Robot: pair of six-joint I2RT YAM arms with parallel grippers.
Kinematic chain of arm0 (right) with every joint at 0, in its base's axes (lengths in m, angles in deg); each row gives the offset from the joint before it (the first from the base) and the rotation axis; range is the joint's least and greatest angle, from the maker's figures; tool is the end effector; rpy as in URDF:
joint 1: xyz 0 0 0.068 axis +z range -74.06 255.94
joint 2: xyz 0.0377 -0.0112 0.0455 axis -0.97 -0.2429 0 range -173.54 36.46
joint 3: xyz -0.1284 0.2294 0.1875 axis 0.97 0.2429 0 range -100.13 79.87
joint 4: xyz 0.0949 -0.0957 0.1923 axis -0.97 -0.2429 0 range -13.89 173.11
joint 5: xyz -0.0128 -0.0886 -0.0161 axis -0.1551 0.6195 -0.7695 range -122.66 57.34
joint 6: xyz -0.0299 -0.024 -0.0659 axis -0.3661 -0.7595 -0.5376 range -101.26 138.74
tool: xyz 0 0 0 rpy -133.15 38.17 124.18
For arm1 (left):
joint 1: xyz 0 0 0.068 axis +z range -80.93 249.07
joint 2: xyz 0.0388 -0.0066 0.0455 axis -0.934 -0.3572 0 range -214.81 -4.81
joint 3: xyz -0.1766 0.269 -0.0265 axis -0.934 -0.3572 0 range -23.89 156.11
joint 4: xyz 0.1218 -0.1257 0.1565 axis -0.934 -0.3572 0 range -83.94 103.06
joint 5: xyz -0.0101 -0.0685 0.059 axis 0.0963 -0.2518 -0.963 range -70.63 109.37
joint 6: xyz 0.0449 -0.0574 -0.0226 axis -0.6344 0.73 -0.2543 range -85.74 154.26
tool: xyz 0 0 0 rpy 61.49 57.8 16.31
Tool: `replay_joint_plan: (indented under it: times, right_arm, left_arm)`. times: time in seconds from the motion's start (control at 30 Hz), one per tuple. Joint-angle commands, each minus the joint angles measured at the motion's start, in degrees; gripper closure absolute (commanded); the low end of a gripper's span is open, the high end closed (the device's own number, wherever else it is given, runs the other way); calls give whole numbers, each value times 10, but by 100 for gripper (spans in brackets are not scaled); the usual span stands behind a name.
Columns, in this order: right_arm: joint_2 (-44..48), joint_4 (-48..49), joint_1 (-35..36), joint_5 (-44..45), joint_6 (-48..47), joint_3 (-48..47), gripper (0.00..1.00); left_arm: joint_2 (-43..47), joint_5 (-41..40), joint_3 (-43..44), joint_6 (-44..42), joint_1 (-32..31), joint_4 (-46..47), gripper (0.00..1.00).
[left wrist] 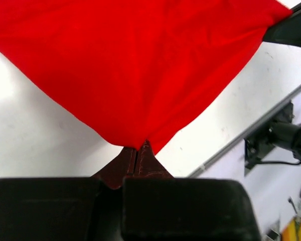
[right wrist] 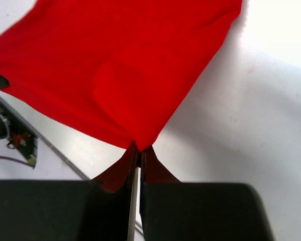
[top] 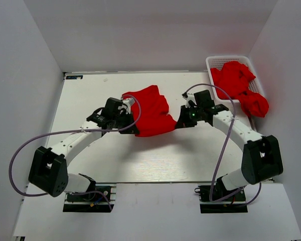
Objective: Fold and stack the t-shirts
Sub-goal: Fold the long partially folded tshirt into a neat square
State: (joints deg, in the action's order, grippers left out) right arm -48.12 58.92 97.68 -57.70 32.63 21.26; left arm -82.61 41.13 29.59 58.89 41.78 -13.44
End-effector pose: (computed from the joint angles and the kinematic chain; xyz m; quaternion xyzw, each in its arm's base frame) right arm 0.2648 0.1350 0.2851 -0.1365 0.9106 0.2958 0.2544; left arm 0.2199 -0.1404 0.2835 0.0848 0.9235 -0.3039 0.2182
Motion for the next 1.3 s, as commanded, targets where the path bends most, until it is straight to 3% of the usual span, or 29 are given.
replay_joint_plan:
  times: [0.0,0.2,0.37,0.63,1.03,1.27]
  right_arm:
    - [35,-53,-2,9,16,-14,100]
    - [6,-80,-6,6,32,-108,100]
    - [-59,-83,-7,10,31,-213,100]
    - [-196,-115,-16,13,11,-388,100]
    - [-364,-121,-37,-17,37,-581,100]
    - [-429,-39,-48,-47,63,-592,100]
  left_arm:
    - [39,14,7,19,-4,-42,100]
    - [27,-58,81,38,1,-94,100]
    - [-29,-179,174,61,10,-128,100]
    - [-117,-282,287,80,36,-141,100]
    - [-284,-279,419,67,92,-128,100]
    - [-358,-263,465,67,118,-102,100]
